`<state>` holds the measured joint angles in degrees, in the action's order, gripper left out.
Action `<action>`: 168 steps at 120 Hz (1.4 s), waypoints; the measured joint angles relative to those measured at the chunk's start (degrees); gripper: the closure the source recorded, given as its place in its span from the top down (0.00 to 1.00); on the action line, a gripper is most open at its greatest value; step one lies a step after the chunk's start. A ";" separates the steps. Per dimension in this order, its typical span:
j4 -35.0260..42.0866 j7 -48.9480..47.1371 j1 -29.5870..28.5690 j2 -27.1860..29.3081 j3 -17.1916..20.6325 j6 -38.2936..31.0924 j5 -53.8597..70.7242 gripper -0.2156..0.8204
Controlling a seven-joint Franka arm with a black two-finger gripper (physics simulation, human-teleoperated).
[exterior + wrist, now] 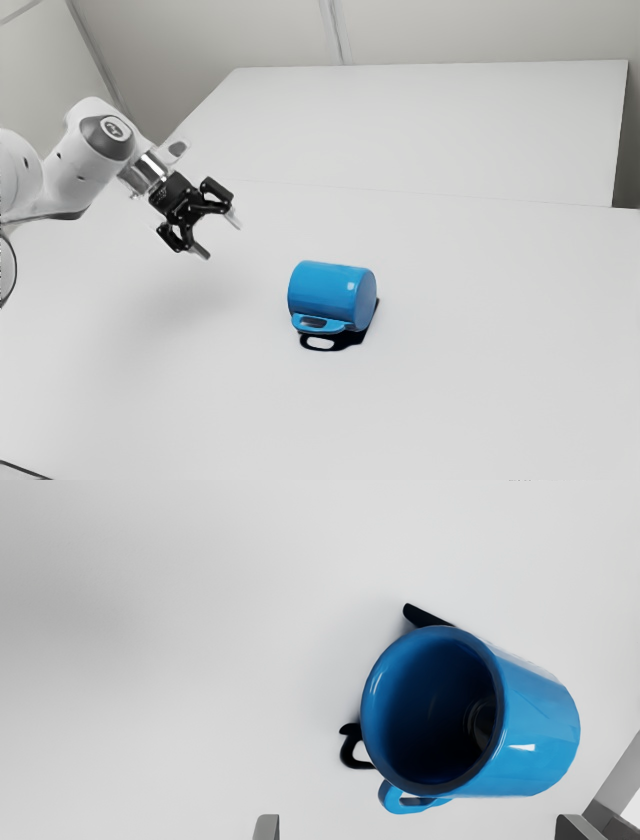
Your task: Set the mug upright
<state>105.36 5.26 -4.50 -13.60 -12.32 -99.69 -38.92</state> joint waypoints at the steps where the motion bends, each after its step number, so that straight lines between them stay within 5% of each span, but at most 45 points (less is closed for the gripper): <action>1: 0.04 0.00 0.00 -0.24 0.00 -0.04 -0.43 0.79; 35: 0.18 0.04 0.58 -7.06 0.99 -2.09 -14.03 0.79; 111: 5.29 -0.08 2.05 -9.56 7.98 -5.41 -32.69 0.79; 139: 5.23 -0.34 2.22 -9.62 8.17 -6.25 -31.56 0.27; 168: 4.60 -0.75 3.25 -9.31 8.36 -7.61 -30.63 0.13</action>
<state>109.96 4.51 -1.25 -22.92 -3.97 -107.29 -69.55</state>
